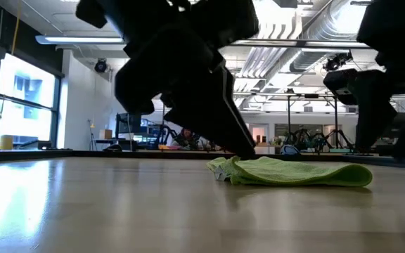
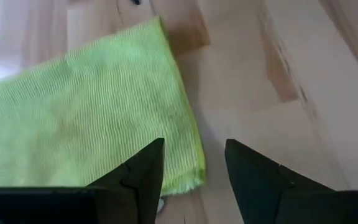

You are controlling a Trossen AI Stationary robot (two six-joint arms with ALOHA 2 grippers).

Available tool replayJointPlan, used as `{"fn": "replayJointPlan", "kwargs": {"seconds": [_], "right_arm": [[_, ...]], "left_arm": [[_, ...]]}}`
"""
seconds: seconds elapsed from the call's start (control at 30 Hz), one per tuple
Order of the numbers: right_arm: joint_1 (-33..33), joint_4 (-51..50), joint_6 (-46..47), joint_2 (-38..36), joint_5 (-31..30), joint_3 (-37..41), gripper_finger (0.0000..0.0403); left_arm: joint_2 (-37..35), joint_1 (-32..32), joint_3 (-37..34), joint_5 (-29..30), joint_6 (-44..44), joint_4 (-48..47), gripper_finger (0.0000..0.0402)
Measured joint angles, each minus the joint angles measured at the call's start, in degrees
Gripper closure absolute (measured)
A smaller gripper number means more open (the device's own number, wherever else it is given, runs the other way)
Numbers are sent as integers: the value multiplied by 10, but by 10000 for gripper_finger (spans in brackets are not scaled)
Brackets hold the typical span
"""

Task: Roll microfiber towels into tight, uniform cylinder then place into a basket
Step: Roll the light green microfiber towel

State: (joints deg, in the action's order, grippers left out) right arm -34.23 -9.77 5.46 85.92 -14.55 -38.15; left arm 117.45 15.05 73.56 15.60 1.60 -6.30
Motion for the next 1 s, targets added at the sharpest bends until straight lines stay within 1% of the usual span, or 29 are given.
{"fn": "replayJointPlan", "kwargs": {"seconds": [0.1, 0.2, 0.43, 0.6, 0.7, 0.83, 1.0], "right_arm": [[-3, 2, -19, 17, -1, 0, 261], [-3, 2, -18, 29, -1, 0, 261], [-3, 7, -59, 34, -5, -1, 261], [-5, -23, -62, 27, 0, -32, 261], [-4, -25, -99, 27, -5, -42, 261], [-3, -39, -159, 29, -21, -42, 261], [11, -42, -197, 30, -25, -42, 261]], "left_arm": [[11, -11, 1, -33, -34, 1, 241], [23, -19, 1, -63, -48, 5, 241], [23, -27, 0, -67, -63, -24, 241], [23, -34, 0, -81, -108, -38, 241], [22, -38, 1, -80, -132, -43, 241], [22, -38, 1, -82, -135, -38, 241], [22, -38, 1, -89, -135, -39, 241]]}}
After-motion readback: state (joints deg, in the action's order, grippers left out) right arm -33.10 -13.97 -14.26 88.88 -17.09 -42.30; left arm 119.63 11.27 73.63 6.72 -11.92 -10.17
